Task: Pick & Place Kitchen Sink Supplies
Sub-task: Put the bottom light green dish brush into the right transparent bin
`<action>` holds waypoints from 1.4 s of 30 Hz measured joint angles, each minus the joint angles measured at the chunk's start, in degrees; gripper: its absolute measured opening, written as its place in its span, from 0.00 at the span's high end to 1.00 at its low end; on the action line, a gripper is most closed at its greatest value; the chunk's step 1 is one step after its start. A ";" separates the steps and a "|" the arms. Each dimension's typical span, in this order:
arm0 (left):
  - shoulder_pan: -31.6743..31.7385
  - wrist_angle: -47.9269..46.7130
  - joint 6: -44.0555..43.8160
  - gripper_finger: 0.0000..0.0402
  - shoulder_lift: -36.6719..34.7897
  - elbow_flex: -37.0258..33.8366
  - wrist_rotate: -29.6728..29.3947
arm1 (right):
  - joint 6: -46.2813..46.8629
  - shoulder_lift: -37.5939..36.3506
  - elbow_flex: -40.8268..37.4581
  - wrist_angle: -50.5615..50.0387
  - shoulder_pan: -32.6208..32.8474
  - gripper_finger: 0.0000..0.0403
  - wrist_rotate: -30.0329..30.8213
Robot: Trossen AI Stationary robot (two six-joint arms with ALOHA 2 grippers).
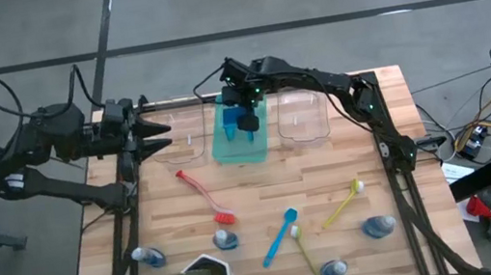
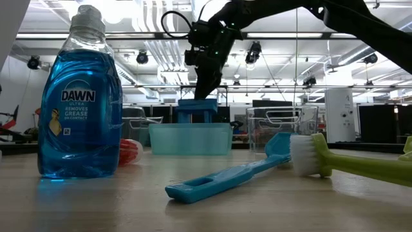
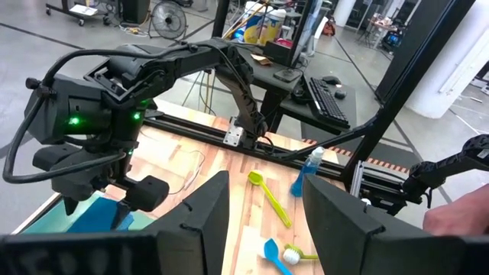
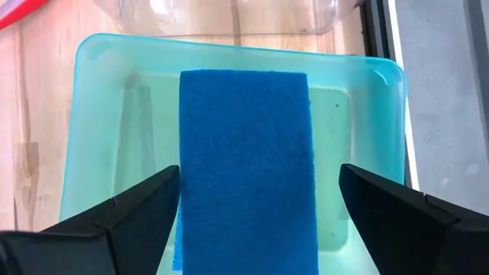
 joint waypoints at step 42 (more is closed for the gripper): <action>0.03 -2.73 -2.08 0.61 0.66 -0.33 -5.61 | 18.02 -8.79 6.25 -0.10 3.93 0.23 -7.77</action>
